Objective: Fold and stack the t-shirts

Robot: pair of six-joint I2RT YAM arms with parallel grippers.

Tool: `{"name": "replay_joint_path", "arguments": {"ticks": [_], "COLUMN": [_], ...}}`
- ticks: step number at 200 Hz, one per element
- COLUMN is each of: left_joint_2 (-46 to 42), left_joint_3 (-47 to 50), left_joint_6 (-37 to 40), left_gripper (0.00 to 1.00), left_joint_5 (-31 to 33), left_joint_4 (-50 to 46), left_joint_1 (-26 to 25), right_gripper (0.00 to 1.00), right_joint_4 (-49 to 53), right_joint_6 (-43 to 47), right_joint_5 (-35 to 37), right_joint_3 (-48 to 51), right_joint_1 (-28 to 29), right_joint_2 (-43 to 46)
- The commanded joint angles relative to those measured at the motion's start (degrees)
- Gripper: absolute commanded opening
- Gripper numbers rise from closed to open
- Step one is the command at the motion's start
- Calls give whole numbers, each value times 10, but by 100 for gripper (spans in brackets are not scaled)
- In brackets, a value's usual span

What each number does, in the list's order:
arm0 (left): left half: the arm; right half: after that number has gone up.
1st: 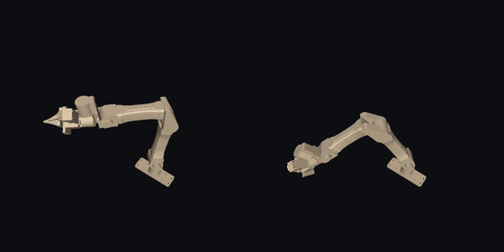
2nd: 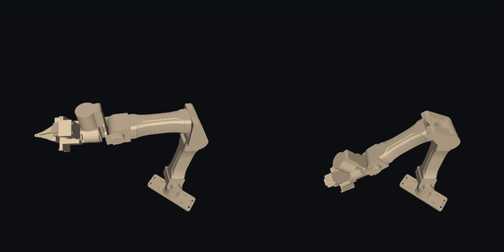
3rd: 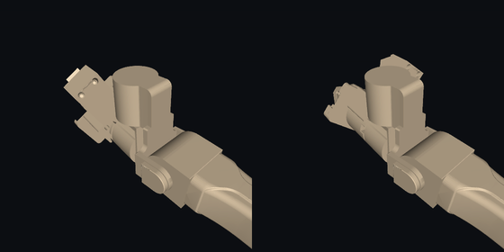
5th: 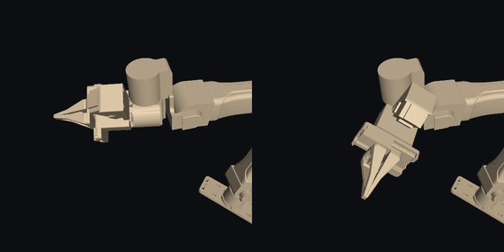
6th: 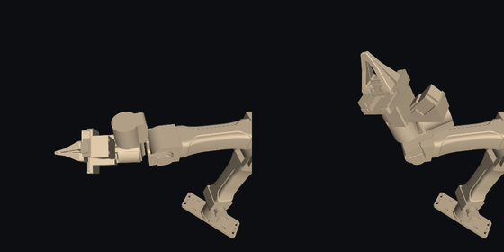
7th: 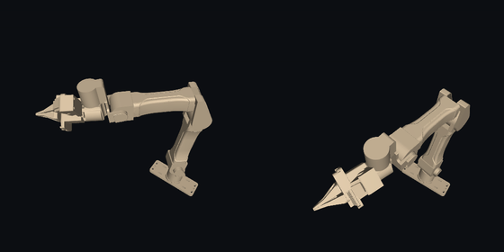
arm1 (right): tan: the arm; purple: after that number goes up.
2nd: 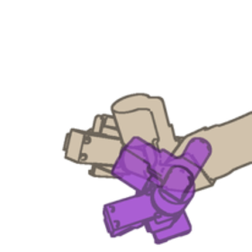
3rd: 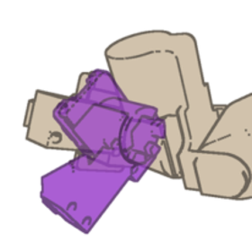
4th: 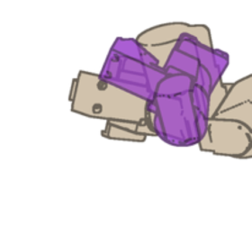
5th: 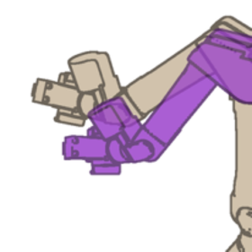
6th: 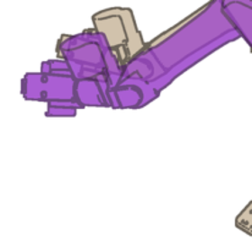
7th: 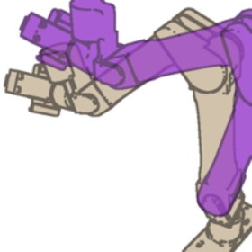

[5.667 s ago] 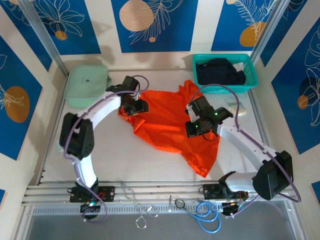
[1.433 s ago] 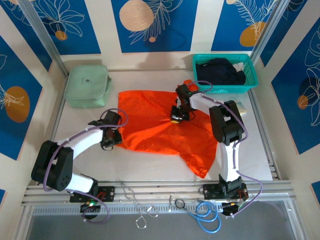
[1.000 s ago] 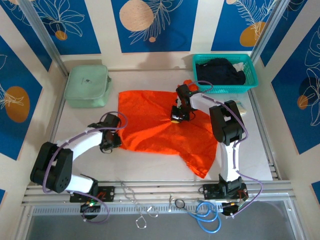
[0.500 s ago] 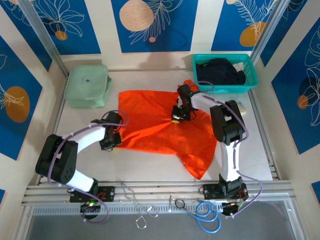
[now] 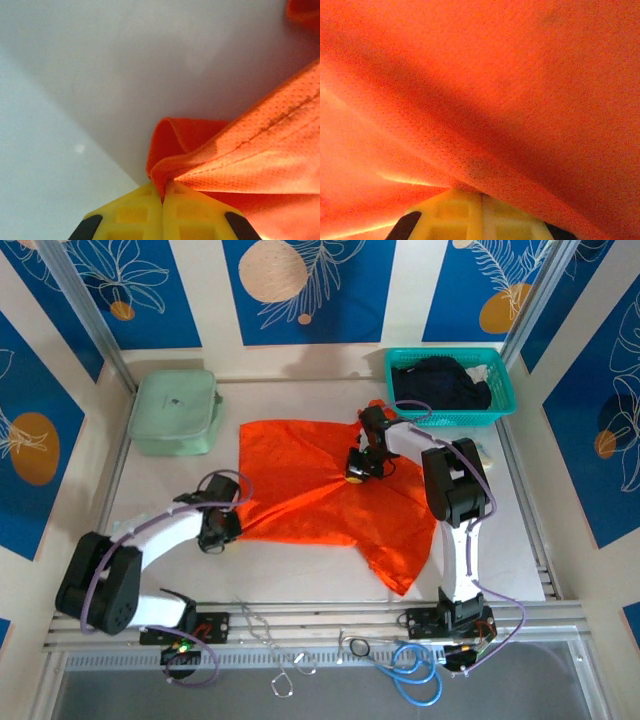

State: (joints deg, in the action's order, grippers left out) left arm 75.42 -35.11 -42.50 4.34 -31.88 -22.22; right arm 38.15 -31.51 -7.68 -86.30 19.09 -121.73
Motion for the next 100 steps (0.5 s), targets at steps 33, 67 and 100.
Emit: {"name": "replay_joint_path", "arguments": {"ticks": [33, 67, 100], "left_joint_2": [-76, -113, -121], "left_joint_3": [80, 86, 81], "left_joint_6": [-91, -135, -137], "left_gripper": [0, 0, 0], "left_joint_5": [-64, -73, -56], "left_joint_4": [-17, -24, -38], "left_joint_1": [-30, -59, -65], "right_gripper": [0, 0, 0], "right_joint_4": [39, 43, 98], "right_joint_6": [-1, 4, 55], "right_joint_5": [26, 12, 7], "right_joint_3": [-45, -52, -102], "right_joint_1": [-5, 19, 63], "right_joint_2": [-76, -81, -33]}}
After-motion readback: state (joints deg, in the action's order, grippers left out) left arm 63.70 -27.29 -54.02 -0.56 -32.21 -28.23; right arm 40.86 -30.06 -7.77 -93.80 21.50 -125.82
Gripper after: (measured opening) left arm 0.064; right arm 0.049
